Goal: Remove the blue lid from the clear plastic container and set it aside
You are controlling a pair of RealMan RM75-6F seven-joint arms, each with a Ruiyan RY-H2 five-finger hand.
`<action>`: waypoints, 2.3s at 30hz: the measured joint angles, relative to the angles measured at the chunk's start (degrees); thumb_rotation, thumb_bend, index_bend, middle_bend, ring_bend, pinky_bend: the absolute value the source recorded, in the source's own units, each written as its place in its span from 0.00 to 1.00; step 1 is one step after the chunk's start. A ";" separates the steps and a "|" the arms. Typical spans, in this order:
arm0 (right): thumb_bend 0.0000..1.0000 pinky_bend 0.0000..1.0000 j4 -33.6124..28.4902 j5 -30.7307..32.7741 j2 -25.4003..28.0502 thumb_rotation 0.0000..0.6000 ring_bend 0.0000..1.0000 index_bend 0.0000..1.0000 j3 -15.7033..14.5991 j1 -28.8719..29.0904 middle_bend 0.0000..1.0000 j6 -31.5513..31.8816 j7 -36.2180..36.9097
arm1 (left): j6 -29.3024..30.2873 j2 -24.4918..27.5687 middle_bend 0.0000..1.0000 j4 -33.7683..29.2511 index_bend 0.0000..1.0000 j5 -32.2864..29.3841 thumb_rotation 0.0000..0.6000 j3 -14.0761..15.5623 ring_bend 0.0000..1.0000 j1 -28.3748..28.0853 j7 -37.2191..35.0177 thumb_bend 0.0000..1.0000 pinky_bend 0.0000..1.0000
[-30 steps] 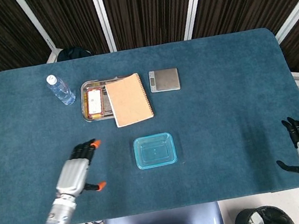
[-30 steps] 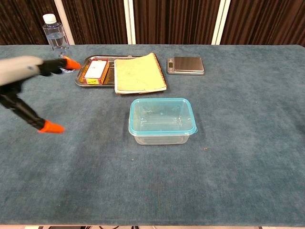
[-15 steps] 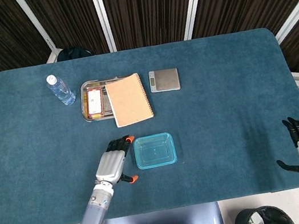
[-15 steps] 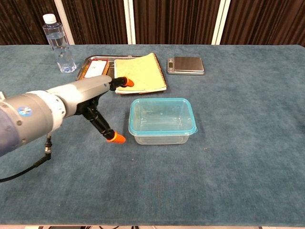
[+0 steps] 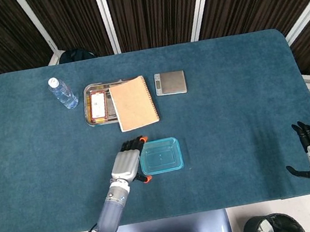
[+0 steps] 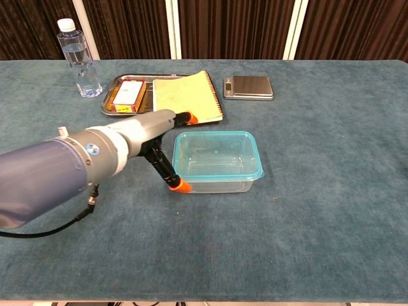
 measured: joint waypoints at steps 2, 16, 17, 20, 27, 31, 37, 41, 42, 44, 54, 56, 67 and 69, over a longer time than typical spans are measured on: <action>0.25 0.00 -0.08 0.04 0.05 1.00 0.00 0.00 -0.01 0.01 0.00 -0.04 0.01 | -0.49 -0.97 0.00 1.23 0.00 -0.53 1.00 -0.27 0.00 -0.88 -0.08 0.00 0.01; 0.25 0.00 -0.04 0.33 0.18 1.00 0.00 0.00 -0.01 0.13 0.00 -0.48 0.36 | -2.58 -7.98 0.22 11.71 0.14 4.60 1.00 -0.88 0.20 -5.22 -4.34 0.16 0.36; 0.25 0.00 -0.04 0.29 0.19 1.00 0.00 0.00 -0.04 0.13 0.00 -0.48 0.37 | -2.57 -8.29 0.25 12.25 0.16 5.33 1.00 -0.78 0.23 -5.35 -4.70 0.17 0.38; 0.25 0.00 -0.19 0.17 0.24 1.00 0.00 0.00 -0.15 0.12 0.00 -0.51 0.38 | -2.45 -8.89 0.26 13.58 0.16 8.27 1.00 -0.13 0.25 -5.57 -6.00 0.17 0.39; 0.25 0.00 -0.74 -0.73 0.33 1.00 0.00 0.00 -0.24 0.32 0.00 -0.35 -0.02 | -4.20 -6.44 0.26 15.49 0.16 14.30 1.00 2.35 0.24 -5.90 -7.83 0.17 0.39; 0.25 0.00 -1.01 -2.36 0.13 1.00 0.00 0.00 -0.13 0.93 0.00 0.00 -0.83 | -7.10 -3.36 0.25 15.98 0.15 18.71 1.00 3.73 0.22 -6.55 -9.32 0.17 0.39; 0.25 0.00 -2.00 -4.82 -0.91 1.00 0.00 0.00 -0.24 2.93 0.00 -1.30 -2.75 | -14.62 1.90 0.24 15.98 0.14 24.19 1.00 5.01 0.22 -7.83 -16.24 0.17 0.38; 0.25 0.00 -2.22 -5.64 -3.10 1.00 0.00 0.00 -0.19 4.54 0.00 -2.69 -5.30 | -17.50 4.28 0.24 16.20 0.14 27.32 1.00 5.16 0.22 -8.48 -21.88 0.17 0.38; 0.25 0.00 -2.32 -5.64 -3.78 1.00 0.00 0.00 -0.19 4.85 0.00 -3.05 -5.83 | -17.72 4.47 0.24 16.32 0.14 27.73 1.00 5.14 0.22 -8.51 -23.10 0.17 0.38; 0.25 0.00 -2.67 -5.52 -5.55 1.00 0.00 0.00 -0.21 5.46 0.00 -3.77 -7.10 | -18.01 4.61 0.24 16.68 0.14 28.31 1.00 5.05 0.22 -8.50 -25.67 0.17 0.38; 0.25 0.00 -3.76 -3.65 -14.65 1.00 0.00 0.00 -0.67 7.89 0.00 -6.83 -14.88 | -19.22 4.03 0.24 17.73 0.14 29.15 1.00 5.51 0.22 -8.43 -30.78 0.17 0.38; 0.25 0.00 -3.85 -2.61 -16.49 1.00 0.00 0.00 -0.64 8.24 0.00 -7.27 -16.52 | -19.70 3.86 0.24 17.98 0.14 29.16 1.00 6.08 0.22 -8.48 -31.18 0.17 0.38; 0.25 0.00 -3.32 -0.74 -22.33 1.00 0.00 0.00 -1.96 8.68 0.00 -7.47 -20.11 | -21.00 2.21 0.24 18.81 0.14 30.80 1.00 7.58 0.22 -9.68 -31.65 0.17 0.38; 0.25 0.00 -3.03 -0.53 -23.37 1.00 0.00 0.00 -2.09 8.59 0.00 -7.30 -20.19 | -20.85 1.82 0.24 18.85 0.14 31.09 1.00 7.86 0.22 -9.71 -31.67 0.17 0.38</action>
